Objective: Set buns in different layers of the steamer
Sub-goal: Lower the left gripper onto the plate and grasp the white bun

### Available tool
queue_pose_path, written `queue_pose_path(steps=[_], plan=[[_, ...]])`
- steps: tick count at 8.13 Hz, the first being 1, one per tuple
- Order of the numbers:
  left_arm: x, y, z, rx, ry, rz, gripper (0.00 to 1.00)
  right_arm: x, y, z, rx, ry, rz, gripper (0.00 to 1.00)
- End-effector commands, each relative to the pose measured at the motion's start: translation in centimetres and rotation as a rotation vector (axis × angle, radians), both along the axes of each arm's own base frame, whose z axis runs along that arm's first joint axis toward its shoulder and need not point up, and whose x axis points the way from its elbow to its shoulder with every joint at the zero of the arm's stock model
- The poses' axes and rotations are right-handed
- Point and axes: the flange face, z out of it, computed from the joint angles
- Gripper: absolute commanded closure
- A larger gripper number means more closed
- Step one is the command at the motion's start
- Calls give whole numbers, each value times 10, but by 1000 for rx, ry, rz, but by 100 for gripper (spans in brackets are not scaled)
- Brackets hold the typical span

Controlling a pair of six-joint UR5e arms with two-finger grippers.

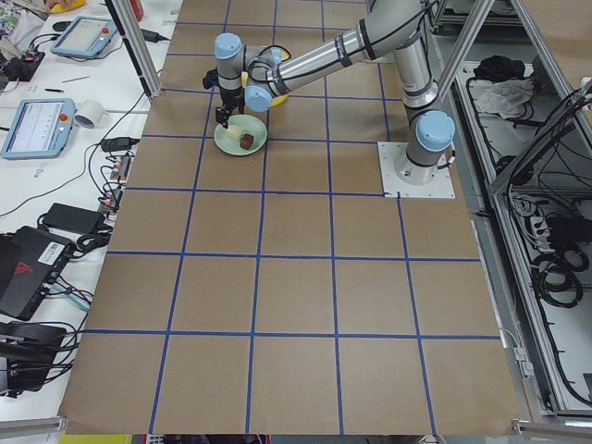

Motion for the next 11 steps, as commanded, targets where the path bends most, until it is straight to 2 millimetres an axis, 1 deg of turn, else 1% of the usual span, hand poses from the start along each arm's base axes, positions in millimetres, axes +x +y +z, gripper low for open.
queue_pose_path(steps=[1,3,6,7,8,9,10,11], plan=[[2,10,-31,58,-6,-11,0,0,0,1,-3,0,0,0],[1,8,-50,81,-2,-10,0,0,0,1,-3,1,0,0],[1,2,-61,54,0,-10,0,0,0,1,-3,3,0,0],[1,-2,-57,39,0,-10,0,0,1,1,-1,4,0,0],[1,-2,-58,40,0,-10,0,0,1,1,-1,3,0,0],[1,-3,-66,52,0,-7,0,0,1,2,-3,3,0,0],[1,-3,-67,49,4,-5,14,0,1,2,-3,3,0,0],[1,-3,-67,49,4,-5,20,0,1,1,-3,3,0,0]])
